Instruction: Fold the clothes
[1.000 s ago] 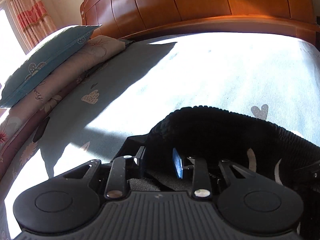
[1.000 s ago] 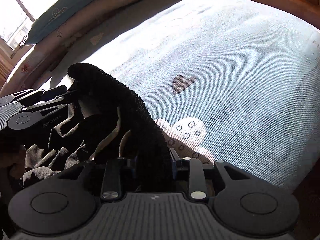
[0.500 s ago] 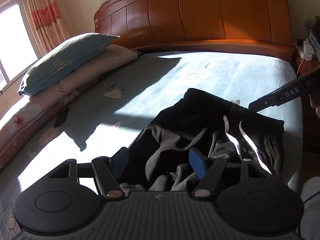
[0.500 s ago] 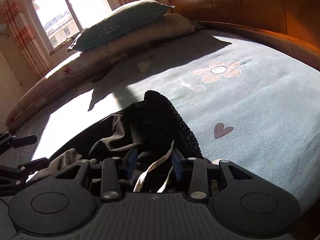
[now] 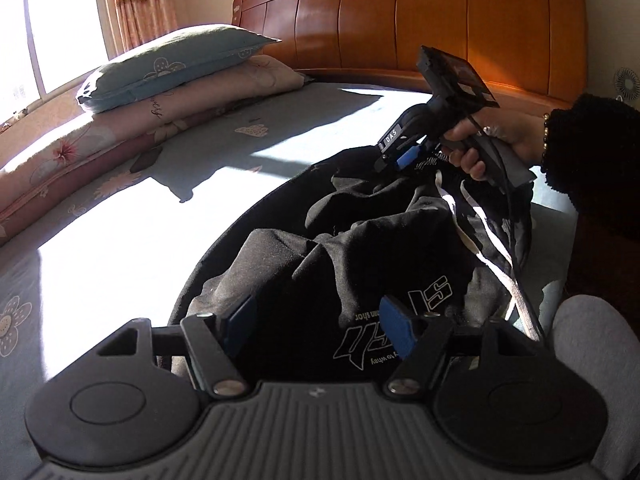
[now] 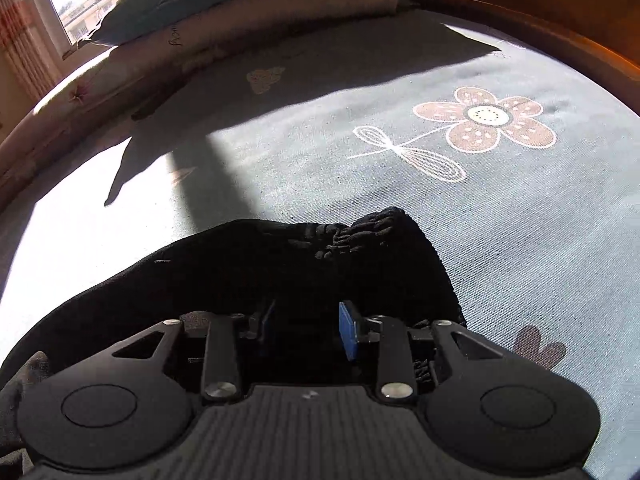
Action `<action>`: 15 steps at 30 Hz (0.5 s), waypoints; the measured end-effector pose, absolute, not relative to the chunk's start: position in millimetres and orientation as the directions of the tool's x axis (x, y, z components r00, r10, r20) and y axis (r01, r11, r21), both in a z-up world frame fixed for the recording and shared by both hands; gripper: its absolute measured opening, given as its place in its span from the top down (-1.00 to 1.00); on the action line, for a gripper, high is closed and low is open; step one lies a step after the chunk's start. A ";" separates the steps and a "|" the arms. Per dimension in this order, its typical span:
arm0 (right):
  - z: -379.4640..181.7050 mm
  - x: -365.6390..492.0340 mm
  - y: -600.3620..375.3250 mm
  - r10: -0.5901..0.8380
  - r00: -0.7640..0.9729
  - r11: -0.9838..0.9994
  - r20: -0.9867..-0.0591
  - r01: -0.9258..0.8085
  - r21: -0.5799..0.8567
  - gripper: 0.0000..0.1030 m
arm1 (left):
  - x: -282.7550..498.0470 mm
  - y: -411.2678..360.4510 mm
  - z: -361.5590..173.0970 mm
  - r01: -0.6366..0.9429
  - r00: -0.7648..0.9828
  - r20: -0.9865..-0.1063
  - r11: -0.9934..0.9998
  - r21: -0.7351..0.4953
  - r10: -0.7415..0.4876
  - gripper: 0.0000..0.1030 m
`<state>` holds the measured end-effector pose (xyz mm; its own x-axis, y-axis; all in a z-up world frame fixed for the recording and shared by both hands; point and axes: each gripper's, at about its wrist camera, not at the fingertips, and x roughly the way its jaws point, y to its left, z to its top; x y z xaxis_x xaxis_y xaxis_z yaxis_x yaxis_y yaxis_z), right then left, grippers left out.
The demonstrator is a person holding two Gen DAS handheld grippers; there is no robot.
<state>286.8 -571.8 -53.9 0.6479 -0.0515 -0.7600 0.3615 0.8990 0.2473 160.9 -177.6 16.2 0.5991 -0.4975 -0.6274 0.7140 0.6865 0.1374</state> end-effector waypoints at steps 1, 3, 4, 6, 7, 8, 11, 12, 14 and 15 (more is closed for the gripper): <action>-56.8 286.6 -575.1 -0.054 0.649 0.893 -0.759 0.371 0.254 0.54 | 162.8 -174.0 14.1 0.712 0.595 -0.632 0.690 0.128 -0.496 -0.36; -58.0 285.2 -576.3 -0.064 0.649 0.889 -0.758 0.383 0.253 0.55 | 166.0 -169.2 10.9 0.700 0.597 -0.639 0.704 0.119 -0.486 -0.36; -56.3 283.9 -574.3 -0.071 0.647 0.889 -0.760 0.386 0.246 0.53 | 166.6 -167.4 10.5 0.693 0.601 -0.640 0.712 0.117 -0.479 -0.36; -44.3 274.9 -562.7 -0.078 0.646 0.893 -0.759 0.384 0.235 0.43 | 166.3 -163.6 11.3 0.682 0.606 -0.641 0.723 0.114 -0.471 -0.36; -37.0 268.2 -556.4 -0.058 0.659 0.897 -0.750 0.365 0.251 0.35 | 164.3 -161.6 13.4 0.679 0.609 -0.637 0.726 0.111 -0.472 -0.36; -29.5 261.4 -550.1 -0.038 0.672 0.900 -0.739 0.344 0.267 0.35 | 161.7 -159.6 16.1 0.677 0.613 -0.632 0.728 0.111 -0.474 -0.36; -2.2 233.5 -524.1 0.020 0.700 0.925 -0.714 0.257 0.278 0.31 | 151.3 -154.3 23.4 0.665 0.632 -0.621 0.735 0.129 -0.463 -0.42; 5.4 224.7 -515.9 0.032 0.705 0.932 -0.709 0.234 0.275 0.21 | 146.4 -152.1 25.8 0.658 0.643 -0.617 0.740 0.143 -0.453 -0.45; 20.3 201.7 -495.6 0.090 0.709 0.944 -0.700 0.164 0.288 0.14 | 136.1 -147.0 29.3 0.650 0.659 -0.608 0.742 0.164 -0.443 -0.49; 23.6 192.1 -486.3 0.116 0.706 0.945 -0.698 0.138 0.297 0.14 | 130.9 -144.4 31.0 0.647 0.665 -0.604 0.743 0.173 -0.438 -0.50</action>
